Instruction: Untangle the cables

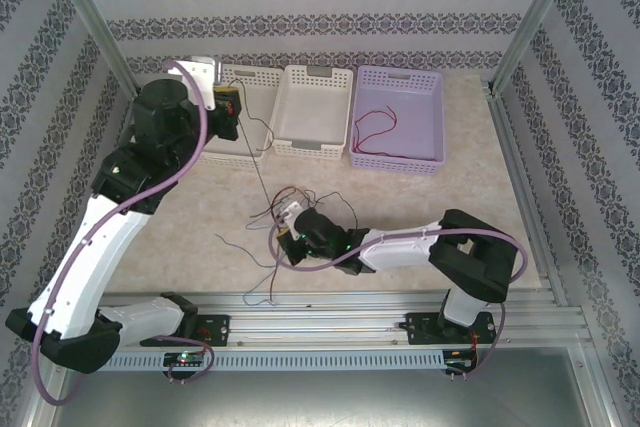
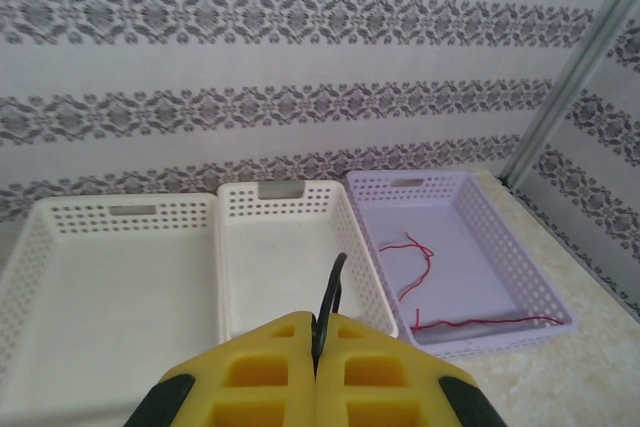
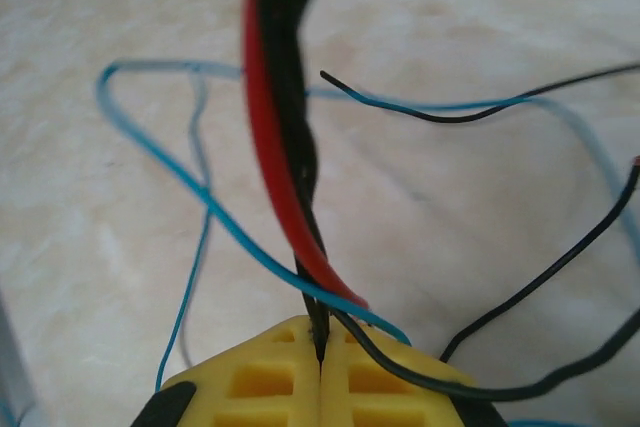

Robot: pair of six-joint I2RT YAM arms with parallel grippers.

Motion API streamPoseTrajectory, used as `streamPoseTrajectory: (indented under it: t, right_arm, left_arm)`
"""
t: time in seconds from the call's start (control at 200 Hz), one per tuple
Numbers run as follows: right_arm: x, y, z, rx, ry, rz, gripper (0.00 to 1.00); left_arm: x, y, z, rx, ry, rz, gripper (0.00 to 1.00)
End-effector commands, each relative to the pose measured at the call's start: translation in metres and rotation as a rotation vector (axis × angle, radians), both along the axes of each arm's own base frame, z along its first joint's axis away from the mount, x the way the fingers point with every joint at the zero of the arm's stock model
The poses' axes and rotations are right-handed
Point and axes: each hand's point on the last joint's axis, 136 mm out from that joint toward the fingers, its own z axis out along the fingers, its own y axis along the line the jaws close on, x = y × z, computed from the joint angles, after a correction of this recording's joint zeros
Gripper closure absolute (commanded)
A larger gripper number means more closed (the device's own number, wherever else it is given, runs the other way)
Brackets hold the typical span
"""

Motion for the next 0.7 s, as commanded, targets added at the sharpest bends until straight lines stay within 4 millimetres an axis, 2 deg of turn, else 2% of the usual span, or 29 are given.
streamPoseTrajectory:
  t: [0.0, 0.215, 0.435, 0.59, 0.659, 0.699]
  right_arm:
    - [0.016, -0.044, -0.019, -0.094, 0.045, -0.122, 1.0]
    - [0.047, -0.098, -0.03, -0.12, 0.136, -0.304, 1.0]
    - [0.066, -0.132, -0.037, -0.142, 0.2, -0.402, 1.0]
    - [0.075, -0.153, -0.041, -0.123, 0.253, -0.457, 1.0]
    - [0.076, -0.159, -0.041, -0.092, 0.272, -0.468, 1.0]
    - [0.076, -0.161, -0.04, -0.075, 0.279, -0.463, 0.96]
  left_arm:
    - [-0.022, 0.033, 0.054, -0.015, -0.145, 0.089, 1.0]
    - [-0.05, 0.058, 0.097, -0.04, -0.246, 0.154, 1.0]
    - [-0.079, 0.074, 0.132, -0.091, -0.328, 0.175, 1.0]
    - [-0.094, 0.084, 0.143, -0.137, -0.359, 0.197, 1.0]
    - [-0.096, 0.083, 0.139, -0.151, -0.346, 0.189, 1.0]
    - [-0.095, 0.08, 0.135, -0.158, -0.329, 0.175, 1.0]
